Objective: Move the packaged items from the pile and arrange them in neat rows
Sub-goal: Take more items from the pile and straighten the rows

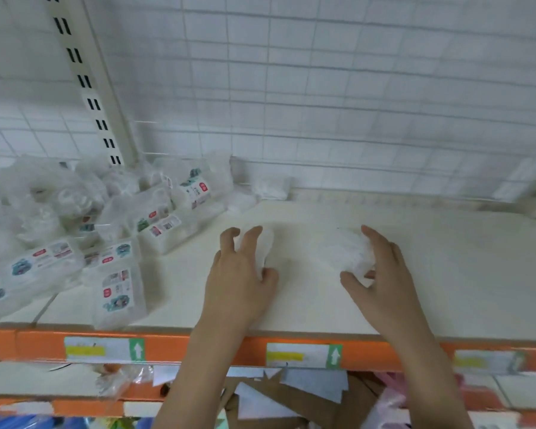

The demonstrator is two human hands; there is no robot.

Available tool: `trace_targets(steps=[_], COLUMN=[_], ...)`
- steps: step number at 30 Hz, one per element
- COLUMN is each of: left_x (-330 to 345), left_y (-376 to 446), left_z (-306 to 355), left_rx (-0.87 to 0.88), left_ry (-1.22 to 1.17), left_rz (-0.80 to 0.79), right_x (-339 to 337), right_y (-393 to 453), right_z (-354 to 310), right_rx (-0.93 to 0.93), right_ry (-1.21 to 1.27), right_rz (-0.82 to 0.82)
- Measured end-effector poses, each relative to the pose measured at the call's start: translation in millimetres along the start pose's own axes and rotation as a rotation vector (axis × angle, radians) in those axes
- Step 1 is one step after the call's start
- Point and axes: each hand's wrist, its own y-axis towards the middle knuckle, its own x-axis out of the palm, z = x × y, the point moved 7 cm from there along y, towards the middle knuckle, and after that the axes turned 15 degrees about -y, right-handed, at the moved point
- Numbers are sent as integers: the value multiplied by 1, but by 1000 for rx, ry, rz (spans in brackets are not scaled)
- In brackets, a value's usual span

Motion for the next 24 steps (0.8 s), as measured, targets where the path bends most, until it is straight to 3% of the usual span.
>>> trace_targets(steps=[5, 10, 13, 24], left_x=[66, 139, 171, 192], left_y=[-12, -32, -46, -53], left_z=[60, 127, 151, 179], left_rx=[0, -24, -34, -32], left_ry=[-89, -157, -128, -89], left_rz=[45, 81, 96, 200], right_x=[-66, -119, -146, -182], right_y=[-12, -23, -25, -1], right_z=[78, 169, 201, 257], right_rx=[-7, -11, -55, 102], right_ry=[-1, -44, -69, 92], right_rz=[95, -12, 54, 173])
